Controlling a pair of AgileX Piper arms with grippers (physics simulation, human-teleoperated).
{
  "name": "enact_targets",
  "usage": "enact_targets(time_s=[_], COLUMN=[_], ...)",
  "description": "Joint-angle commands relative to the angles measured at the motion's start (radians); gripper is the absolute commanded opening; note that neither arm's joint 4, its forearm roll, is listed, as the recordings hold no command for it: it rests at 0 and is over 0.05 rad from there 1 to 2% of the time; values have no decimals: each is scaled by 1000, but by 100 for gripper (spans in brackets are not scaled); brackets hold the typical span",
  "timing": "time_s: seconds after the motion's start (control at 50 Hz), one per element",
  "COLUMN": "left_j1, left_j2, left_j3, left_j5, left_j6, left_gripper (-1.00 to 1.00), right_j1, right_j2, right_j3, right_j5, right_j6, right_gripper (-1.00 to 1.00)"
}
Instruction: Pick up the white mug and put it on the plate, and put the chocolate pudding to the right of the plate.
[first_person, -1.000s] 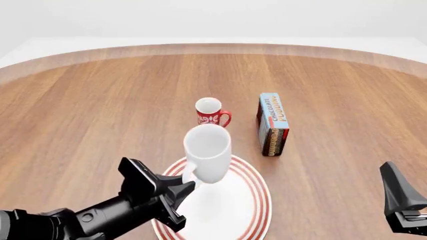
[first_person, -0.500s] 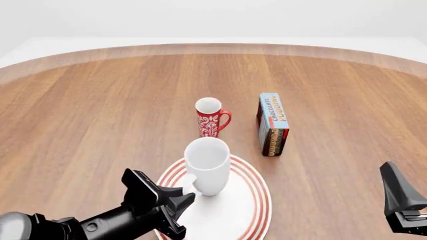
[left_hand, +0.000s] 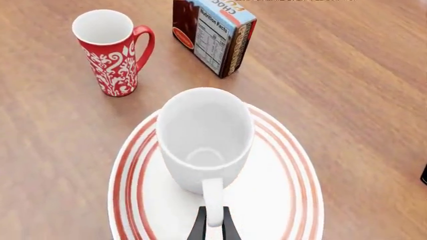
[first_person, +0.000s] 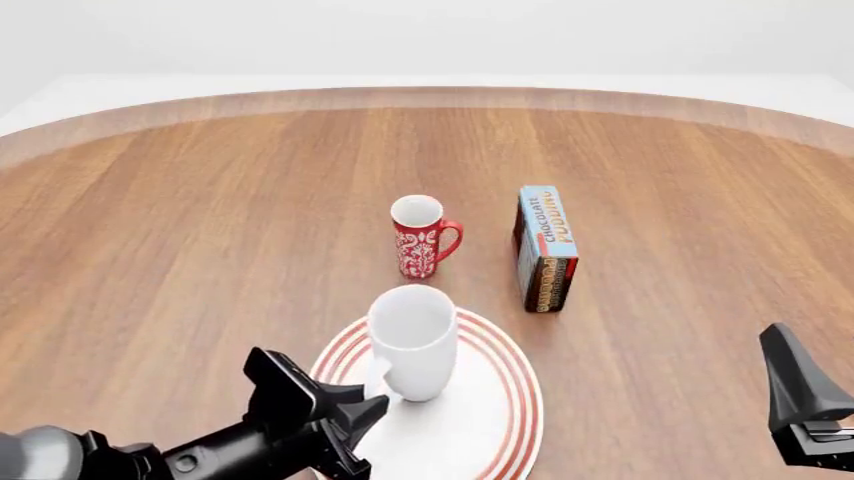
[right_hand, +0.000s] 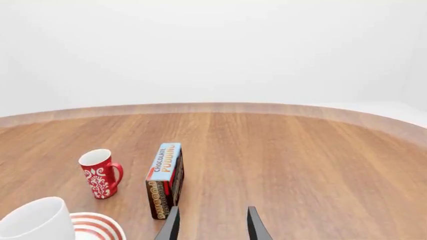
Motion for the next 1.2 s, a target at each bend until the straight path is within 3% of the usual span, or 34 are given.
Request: enact_targets(time_s=[0.02,0.04,0.5,0.68,1.2], left_j1=[6,6,-1,-1,-35], left_j2=[24,25,-16,-169,-378], left_j3=[7,7,8,-4,-68], left_j5=[-30,-31,-5,110,327], left_j6=[-9,-12,-17,3,54], left_gripper=[-100,100,100,100,100], right_j1=[0,0,0,0,0], right_j2=[0,0,0,0,0], right_j3=[0,0,0,0,0], right_j5=[0,0,0,0,0], right_j6=[0,0,0,0,0], right_gripper=[100,100,100,100,100])
